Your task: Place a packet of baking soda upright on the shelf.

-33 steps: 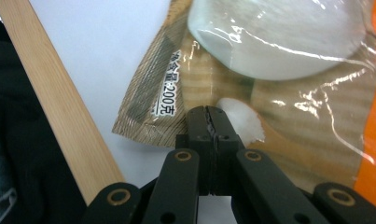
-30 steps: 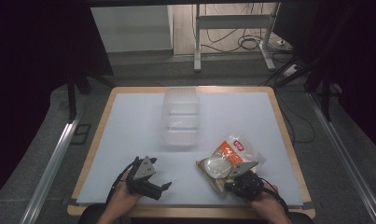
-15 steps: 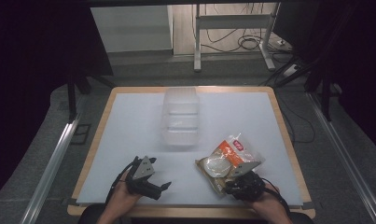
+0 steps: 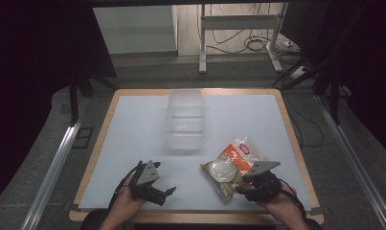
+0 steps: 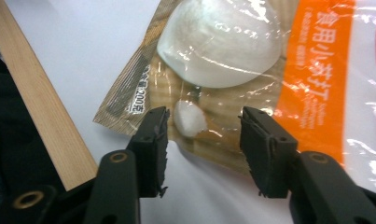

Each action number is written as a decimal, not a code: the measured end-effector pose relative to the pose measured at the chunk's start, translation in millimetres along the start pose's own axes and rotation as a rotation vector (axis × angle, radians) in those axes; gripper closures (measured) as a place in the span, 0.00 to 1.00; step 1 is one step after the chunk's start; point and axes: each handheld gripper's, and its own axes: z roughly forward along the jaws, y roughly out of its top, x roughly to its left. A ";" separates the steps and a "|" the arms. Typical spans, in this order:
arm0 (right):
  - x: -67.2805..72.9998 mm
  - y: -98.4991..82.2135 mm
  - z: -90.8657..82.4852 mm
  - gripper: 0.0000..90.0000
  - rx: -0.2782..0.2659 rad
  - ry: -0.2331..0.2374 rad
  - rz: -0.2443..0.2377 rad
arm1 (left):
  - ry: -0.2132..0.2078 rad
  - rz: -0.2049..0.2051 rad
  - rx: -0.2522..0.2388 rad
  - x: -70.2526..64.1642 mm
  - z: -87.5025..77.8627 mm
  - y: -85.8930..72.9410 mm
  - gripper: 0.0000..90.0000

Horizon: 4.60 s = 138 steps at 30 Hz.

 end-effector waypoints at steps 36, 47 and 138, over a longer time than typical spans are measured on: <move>-77.3 23.4 -28.7 0.06 -0.087 -0.130 0.062 | 0.015 0.001 -0.002 -0.7 0.7 0.2 0.01; -104.3 13.7 -0.6 0.05 -0.047 -0.031 0.138 | 0.012 -0.002 -0.002 -0.4 0.3 0.1 0.01; -70.6 149.1 -61.9 0.98 -0.198 -0.098 -0.064 | 0.032 -0.002 -0.019 3.7 -5.1 -0.5 0.01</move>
